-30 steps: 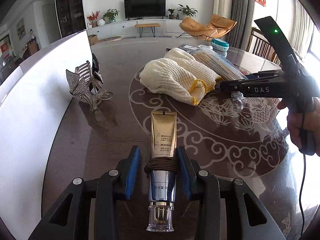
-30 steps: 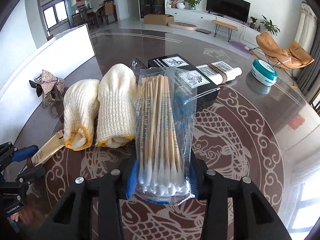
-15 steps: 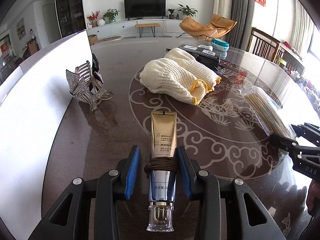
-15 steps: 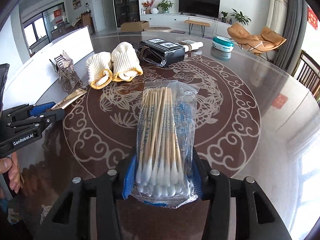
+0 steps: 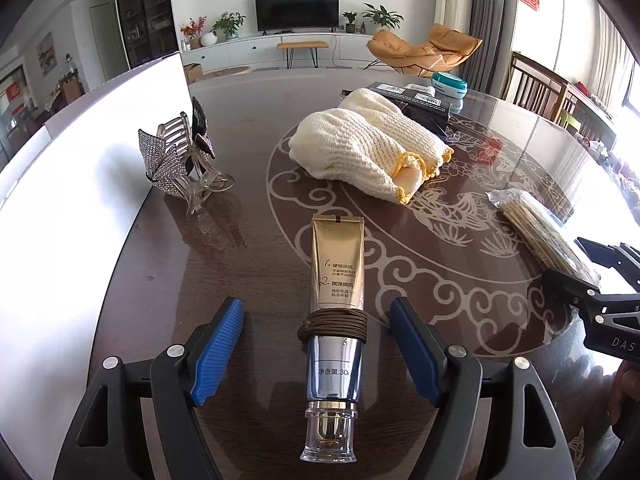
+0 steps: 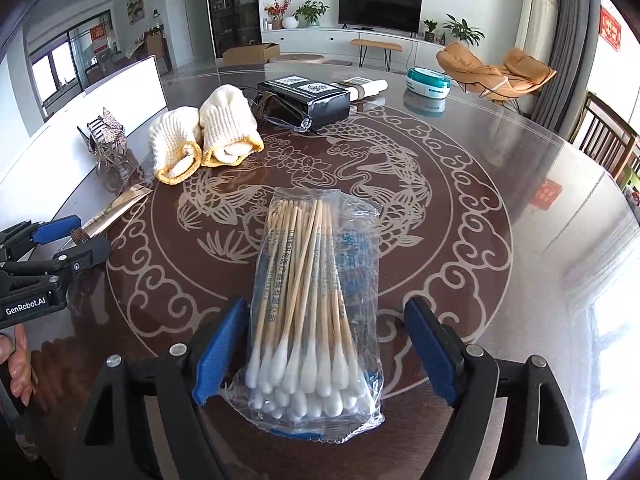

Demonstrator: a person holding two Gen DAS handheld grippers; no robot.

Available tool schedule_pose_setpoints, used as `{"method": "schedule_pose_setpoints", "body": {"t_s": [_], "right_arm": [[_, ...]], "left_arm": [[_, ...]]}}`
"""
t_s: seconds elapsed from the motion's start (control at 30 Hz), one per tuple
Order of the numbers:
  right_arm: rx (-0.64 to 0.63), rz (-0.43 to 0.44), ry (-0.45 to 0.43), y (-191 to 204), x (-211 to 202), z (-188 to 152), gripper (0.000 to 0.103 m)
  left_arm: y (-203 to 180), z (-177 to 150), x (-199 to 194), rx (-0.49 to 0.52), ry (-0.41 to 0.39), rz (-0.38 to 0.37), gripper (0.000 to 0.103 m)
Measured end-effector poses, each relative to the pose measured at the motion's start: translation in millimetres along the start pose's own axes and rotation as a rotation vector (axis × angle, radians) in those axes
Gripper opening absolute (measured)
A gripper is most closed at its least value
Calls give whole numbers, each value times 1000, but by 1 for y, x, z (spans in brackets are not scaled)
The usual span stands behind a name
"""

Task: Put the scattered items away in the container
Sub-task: 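Close the right tool on the cotton swab bag and lift it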

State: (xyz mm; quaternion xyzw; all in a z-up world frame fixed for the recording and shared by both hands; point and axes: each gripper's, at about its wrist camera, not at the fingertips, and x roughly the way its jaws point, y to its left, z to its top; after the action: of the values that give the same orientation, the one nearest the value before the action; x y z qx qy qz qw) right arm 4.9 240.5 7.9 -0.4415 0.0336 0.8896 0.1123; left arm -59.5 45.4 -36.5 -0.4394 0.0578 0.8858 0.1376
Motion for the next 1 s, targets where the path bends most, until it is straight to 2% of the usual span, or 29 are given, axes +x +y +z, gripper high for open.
{"method": "schedule_pose_setpoints", "body": {"t_s": [0.1, 0.3, 0.4, 1.0], "right_arm": [[5, -4, 2, -1, 1, 0, 84], [5, -4, 2, -1, 1, 0, 85], [6, -5, 2, -1, 1, 0, 85], [9, -7, 2, -2, 1, 0, 85]], "left_arm": [[-2, 0, 2, 5, 15, 0, 89], [-3, -1, 3, 4, 23, 0, 94], [-4, -1, 5, 10, 38, -2, 102], [-5, -1, 4, 12, 45, -4, 103]]}}
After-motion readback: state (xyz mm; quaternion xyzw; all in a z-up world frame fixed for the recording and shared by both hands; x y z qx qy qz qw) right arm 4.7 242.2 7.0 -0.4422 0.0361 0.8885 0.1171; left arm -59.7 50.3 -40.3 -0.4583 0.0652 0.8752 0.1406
